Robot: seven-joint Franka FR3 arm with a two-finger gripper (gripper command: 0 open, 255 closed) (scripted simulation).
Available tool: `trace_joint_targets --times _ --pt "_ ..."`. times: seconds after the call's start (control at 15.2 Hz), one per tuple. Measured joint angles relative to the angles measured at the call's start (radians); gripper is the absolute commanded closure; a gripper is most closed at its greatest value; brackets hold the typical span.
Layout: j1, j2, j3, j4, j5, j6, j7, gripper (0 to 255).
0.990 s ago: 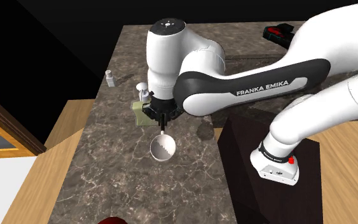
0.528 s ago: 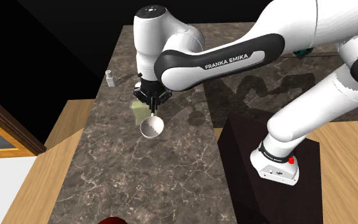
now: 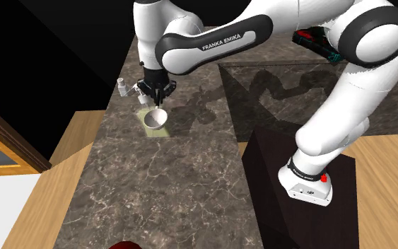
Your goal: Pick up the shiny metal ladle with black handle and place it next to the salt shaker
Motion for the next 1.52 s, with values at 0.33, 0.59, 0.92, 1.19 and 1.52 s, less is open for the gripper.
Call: trace_joint_targets --times 0.33,0.59,0.92,1.19,1.52 --pt "0.034 0.205 -0.044 0.182 -0.160 -0.058 0.011 255" --pt "0.116 0.380 -0.101 0.396 -0.270 -0.141 0.002 255" --pt "0.198 0.551 -0.164 0.633 -0.350 -0.216 -0.049 255" --pt "0.190 0.564 -0.171 0.599 -0.360 -0.174 -0.044 255" --pt "0.184 0.577 -0.178 0.550 -0.372 -0.118 -0.029 255"
